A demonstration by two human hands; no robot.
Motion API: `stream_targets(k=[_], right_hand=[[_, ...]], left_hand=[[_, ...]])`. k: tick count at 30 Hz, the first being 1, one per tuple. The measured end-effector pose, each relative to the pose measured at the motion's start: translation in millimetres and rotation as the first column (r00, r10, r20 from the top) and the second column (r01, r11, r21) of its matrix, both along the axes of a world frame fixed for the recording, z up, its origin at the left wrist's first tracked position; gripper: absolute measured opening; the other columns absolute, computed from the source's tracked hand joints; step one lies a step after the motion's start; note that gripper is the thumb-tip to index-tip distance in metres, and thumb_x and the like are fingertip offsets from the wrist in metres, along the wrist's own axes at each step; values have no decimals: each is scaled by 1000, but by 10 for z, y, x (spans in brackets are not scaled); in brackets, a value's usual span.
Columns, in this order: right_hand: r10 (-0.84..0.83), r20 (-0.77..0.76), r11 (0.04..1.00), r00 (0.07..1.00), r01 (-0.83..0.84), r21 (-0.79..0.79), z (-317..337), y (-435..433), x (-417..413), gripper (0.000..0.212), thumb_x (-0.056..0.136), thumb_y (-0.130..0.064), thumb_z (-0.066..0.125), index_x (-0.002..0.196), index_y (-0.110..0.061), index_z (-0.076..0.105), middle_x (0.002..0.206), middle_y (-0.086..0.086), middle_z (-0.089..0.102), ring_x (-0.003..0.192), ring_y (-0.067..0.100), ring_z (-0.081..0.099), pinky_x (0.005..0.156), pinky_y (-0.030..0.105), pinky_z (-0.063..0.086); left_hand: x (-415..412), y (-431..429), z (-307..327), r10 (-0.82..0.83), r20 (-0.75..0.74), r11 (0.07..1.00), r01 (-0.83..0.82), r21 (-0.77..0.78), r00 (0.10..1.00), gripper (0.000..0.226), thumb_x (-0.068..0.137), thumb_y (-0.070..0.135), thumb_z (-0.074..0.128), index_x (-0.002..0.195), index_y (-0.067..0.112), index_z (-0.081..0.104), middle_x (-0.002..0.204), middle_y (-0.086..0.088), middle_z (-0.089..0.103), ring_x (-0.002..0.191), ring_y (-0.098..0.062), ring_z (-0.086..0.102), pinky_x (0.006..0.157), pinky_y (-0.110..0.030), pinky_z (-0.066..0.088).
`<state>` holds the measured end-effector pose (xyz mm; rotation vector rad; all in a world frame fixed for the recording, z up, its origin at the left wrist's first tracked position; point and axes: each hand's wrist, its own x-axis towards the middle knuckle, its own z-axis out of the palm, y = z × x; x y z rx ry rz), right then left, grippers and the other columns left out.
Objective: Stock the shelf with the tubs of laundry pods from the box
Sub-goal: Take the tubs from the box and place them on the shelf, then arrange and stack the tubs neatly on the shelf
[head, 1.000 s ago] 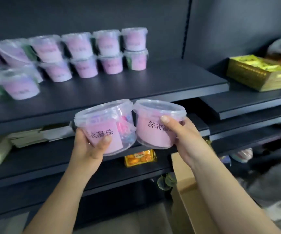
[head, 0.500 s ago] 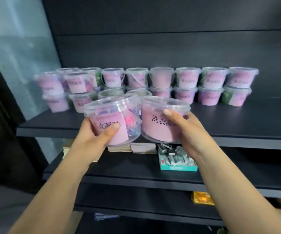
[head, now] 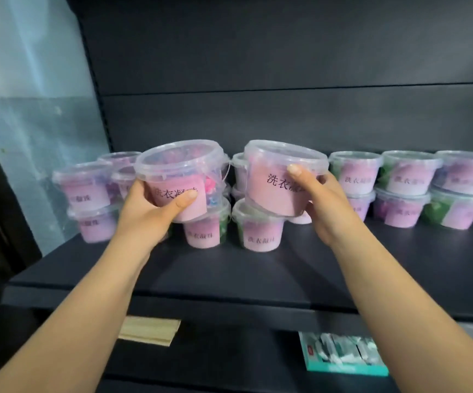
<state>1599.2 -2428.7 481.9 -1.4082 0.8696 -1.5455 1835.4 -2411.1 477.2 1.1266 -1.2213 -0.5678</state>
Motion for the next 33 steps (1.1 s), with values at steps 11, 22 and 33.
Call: stream_targets(k=[11,22,33], right_hand=[[-116,-134,990,984,103,-100,-395,-1079,105,85,52,-38,81,127,-27,42,120,-15,55,107,-11,53,86,9,45],[-143,-156,990,977,140,-33,-519,-1014,168,91,51,-53,72,133,-29,40,132,-10,52,121,4,50,103,29,42],[-133,-209,989,969,143,34,-633,-900,134,88,47,-32,86,122,-39,41,124,-15,56,114,1,56,100,30,47]], left_hand=[[-82,-1174,-195,-21,155,988,-3,153,988,74,71,28,75,135,20,37,130,3,51,114,-11,46,97,-29,36],[117,-1241,-499,-158,89,974,140,179,983,75,73,21,74,136,24,34,111,17,50,106,-5,49,94,-27,38],[172,-1257,-578,-280,51,950,269,157,959,87,58,37,77,133,29,34,104,26,49,100,2,49,91,-25,37]])
